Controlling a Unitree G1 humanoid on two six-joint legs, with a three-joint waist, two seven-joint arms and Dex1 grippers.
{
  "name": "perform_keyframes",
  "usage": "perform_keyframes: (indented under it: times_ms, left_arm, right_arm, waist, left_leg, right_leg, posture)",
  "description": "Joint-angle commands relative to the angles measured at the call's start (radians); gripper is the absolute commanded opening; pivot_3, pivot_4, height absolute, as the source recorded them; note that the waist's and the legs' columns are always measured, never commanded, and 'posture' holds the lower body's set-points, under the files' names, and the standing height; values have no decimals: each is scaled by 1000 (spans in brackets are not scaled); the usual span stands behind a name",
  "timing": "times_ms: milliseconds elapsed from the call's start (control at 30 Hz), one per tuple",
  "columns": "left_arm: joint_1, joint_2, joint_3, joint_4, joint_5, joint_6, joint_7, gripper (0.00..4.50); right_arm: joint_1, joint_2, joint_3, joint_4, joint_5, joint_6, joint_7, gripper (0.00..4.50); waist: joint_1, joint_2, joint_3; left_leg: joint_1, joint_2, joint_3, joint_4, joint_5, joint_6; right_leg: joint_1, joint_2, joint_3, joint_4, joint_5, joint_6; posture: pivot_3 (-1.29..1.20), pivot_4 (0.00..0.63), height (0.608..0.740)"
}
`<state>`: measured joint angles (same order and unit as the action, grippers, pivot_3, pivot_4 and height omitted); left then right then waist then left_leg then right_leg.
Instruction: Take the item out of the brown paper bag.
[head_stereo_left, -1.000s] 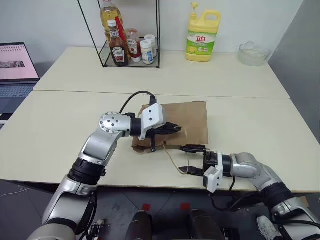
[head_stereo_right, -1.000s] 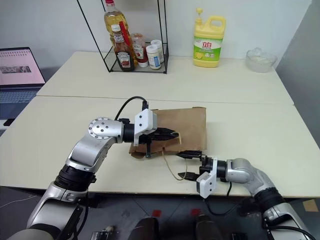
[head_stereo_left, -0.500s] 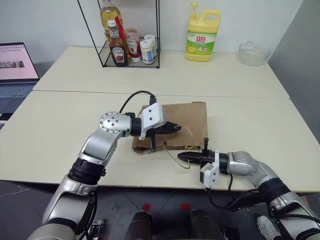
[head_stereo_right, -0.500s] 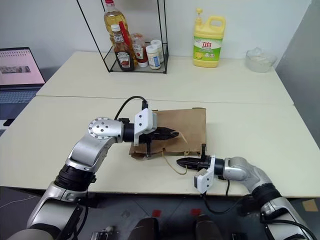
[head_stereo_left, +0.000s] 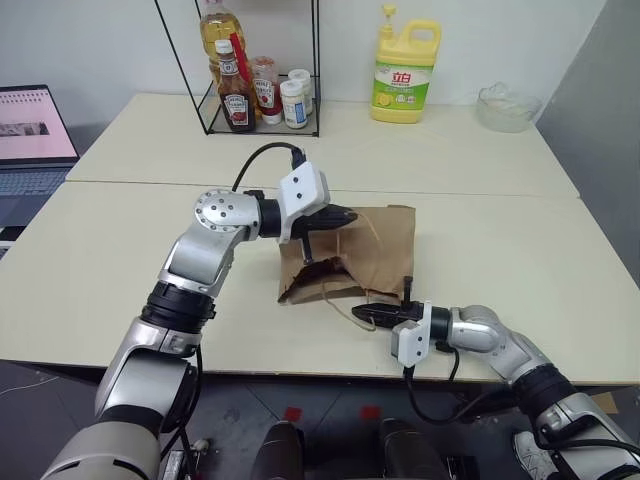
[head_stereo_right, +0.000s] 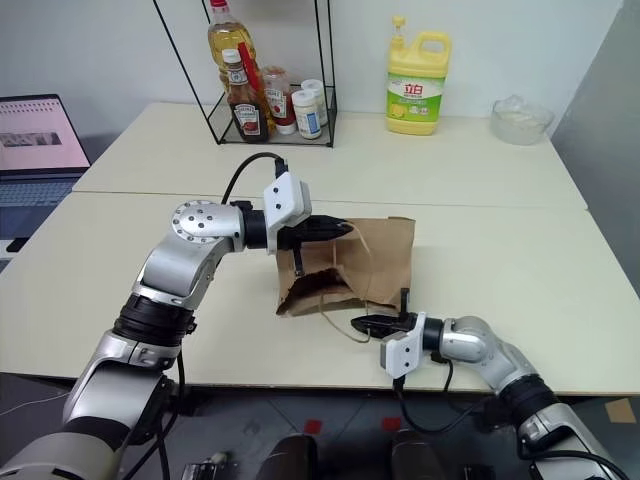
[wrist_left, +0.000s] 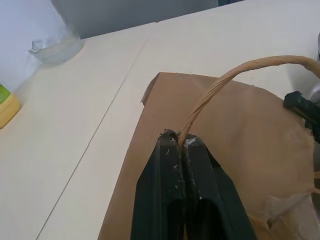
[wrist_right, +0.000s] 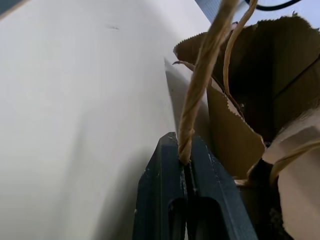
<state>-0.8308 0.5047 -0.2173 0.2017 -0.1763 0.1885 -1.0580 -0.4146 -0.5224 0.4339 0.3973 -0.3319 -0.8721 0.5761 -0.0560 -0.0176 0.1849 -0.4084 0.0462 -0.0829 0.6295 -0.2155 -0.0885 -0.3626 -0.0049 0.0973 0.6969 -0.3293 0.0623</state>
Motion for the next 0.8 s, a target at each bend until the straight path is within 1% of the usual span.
perform_keyframes:
  times_ms: [33, 667, 733, 800]
  left_arm:
    - [-57, -6, 51, 9, 3, -36, 32, 0]
    - [-153, -36, 90, 118, 9, -47, 91, 0]
    - [-157, -38, 93, 122, 8, -46, 92, 0]
    - [-154, -37, 92, 120, 7, -45, 89, 0]
  right_arm:
    - [9, 1, 17, -15, -8, 18, 24, 27]
    - [27, -7, 12, -26, -25, 65, 23, 27]
    - [32, -6, 11, -29, -7, 85, 36, 27]
    - [41, -8, 7, -53, 28, 108, 58, 419]
  waist:
    - [0, 0, 0]
    - [0, 0, 0]
    - [0, 0, 0]
    - [0, 0, 0]
  left_leg:
    - [0, 0, 0, 0, 0, 0]
    - [0, 0, 0, 0, 0, 0]
    - [0, 0, 0, 0, 0, 0]
    - [0, 0, 0, 0, 0, 0]
  right_leg:
    - [0, 0, 0, 0, 0, 0]
    - [0, 0, 0, 0, 0, 0]
    - [0, 0, 0, 0, 0, 0]
    - [0, 0, 0, 0, 0, 0]
  posture:
    - [0, 150, 740]
    - [0, 150, 740]
    - [0, 150, 740]
    - [0, 150, 740]
